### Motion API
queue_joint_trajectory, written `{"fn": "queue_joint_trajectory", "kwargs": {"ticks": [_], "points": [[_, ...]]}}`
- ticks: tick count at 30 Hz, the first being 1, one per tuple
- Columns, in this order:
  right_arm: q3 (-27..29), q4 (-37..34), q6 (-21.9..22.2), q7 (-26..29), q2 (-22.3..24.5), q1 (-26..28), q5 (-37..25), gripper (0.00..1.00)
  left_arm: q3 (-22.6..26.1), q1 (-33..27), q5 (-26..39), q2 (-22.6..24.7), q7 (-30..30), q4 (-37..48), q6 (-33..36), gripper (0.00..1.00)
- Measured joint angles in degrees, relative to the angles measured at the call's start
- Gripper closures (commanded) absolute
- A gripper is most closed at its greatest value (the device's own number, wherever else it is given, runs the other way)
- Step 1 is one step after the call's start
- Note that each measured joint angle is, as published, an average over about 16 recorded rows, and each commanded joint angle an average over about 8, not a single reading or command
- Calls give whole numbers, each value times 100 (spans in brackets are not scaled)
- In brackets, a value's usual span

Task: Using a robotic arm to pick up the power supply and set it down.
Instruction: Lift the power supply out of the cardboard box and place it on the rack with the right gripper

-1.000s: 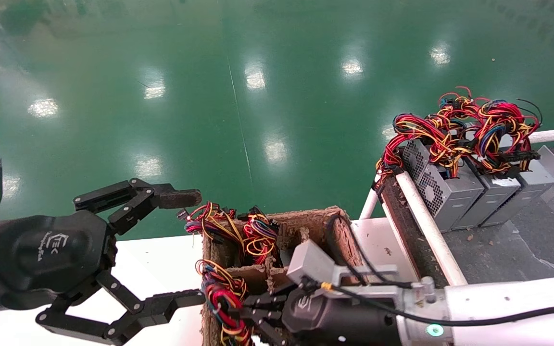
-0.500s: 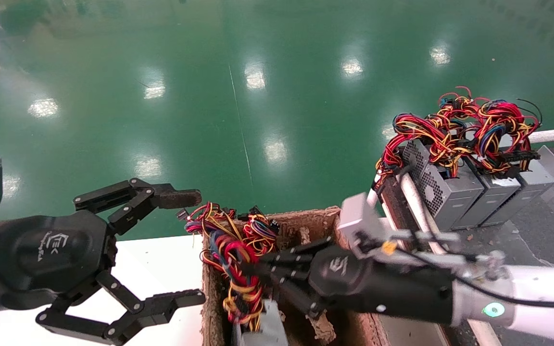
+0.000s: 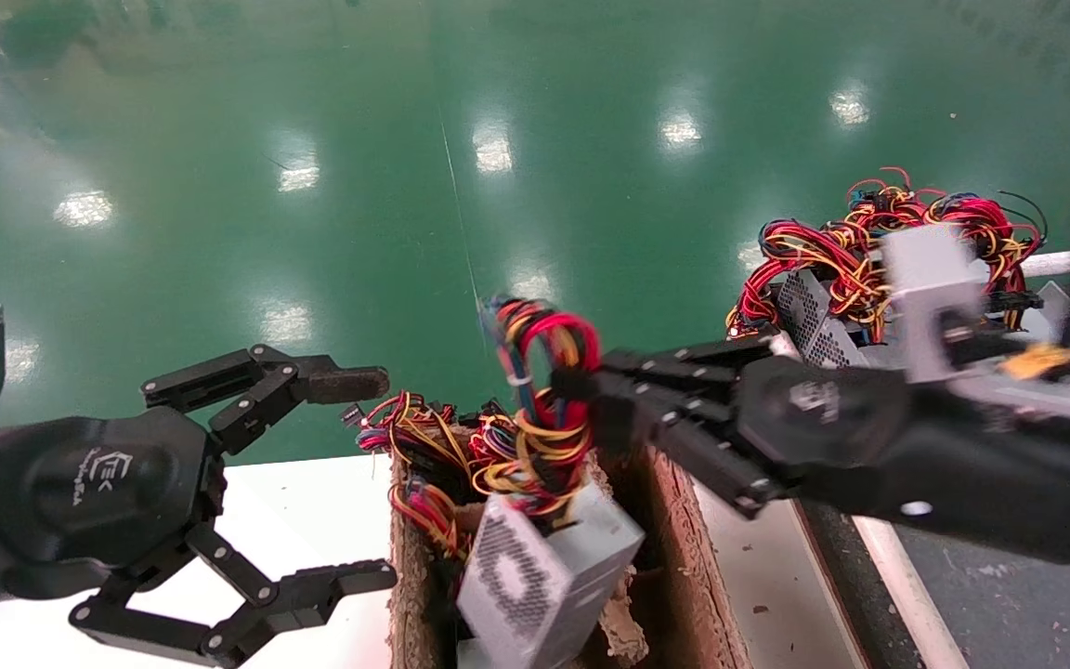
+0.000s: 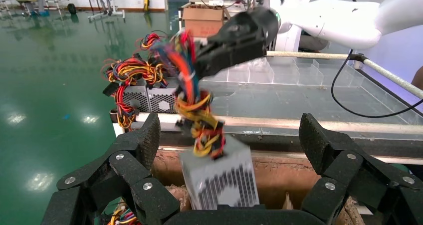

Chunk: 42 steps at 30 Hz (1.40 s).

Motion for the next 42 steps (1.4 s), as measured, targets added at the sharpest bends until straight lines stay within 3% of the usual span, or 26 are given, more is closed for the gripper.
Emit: {"fn": "queue_joint_trajectory", "kwargs": {"ticks": [12, 28, 42], "points": [[717, -51, -59, -272, 949, -152, 479, 100, 0, 0, 0, 0, 0, 0, 0, 0], [1656, -249, 627, -809, 2337, -1200, 486, 100, 1, 0, -1, 0, 0, 0, 0, 0], [2106, -520, 1170, -1150, 2777, -2118, 343, 100, 1, 0, -1, 0, 1, 0, 0, 0]]}}
